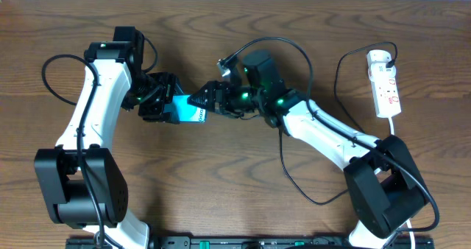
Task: Plug charger to phone and switch on socket
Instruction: 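Grasp the phone's top edge with the right gripper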
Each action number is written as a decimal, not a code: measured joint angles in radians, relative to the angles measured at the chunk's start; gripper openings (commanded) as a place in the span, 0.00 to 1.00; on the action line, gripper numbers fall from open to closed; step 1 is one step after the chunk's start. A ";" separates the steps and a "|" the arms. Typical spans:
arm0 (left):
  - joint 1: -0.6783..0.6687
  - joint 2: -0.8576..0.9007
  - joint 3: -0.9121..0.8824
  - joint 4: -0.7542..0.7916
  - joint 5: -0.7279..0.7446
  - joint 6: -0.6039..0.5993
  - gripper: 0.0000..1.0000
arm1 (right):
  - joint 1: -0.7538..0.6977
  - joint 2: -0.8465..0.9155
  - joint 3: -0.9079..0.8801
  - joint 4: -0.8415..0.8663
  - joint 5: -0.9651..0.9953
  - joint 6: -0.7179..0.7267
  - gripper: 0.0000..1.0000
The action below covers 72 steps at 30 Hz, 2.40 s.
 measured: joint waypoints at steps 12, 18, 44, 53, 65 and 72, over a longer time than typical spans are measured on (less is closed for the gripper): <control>0.000 0.000 0.000 -0.001 0.046 -0.001 0.07 | 0.044 0.000 0.000 0.000 0.065 -0.006 0.58; -0.011 0.000 0.000 -0.005 0.047 -0.001 0.08 | 0.046 0.000 0.000 -0.013 0.082 -0.006 0.52; -0.053 0.000 0.000 -0.005 0.046 0.000 0.07 | 0.046 0.000 0.000 -0.045 0.117 -0.006 0.36; -0.062 0.000 0.000 -0.004 0.047 0.000 0.07 | 0.046 0.000 0.000 -0.045 0.130 -0.006 0.32; -0.064 0.000 0.000 -0.005 0.076 0.000 0.07 | 0.046 0.000 0.000 -0.045 0.133 -0.006 0.26; -0.063 0.000 0.000 -0.005 0.077 0.004 0.07 | 0.046 0.000 0.000 -0.045 0.136 -0.006 0.20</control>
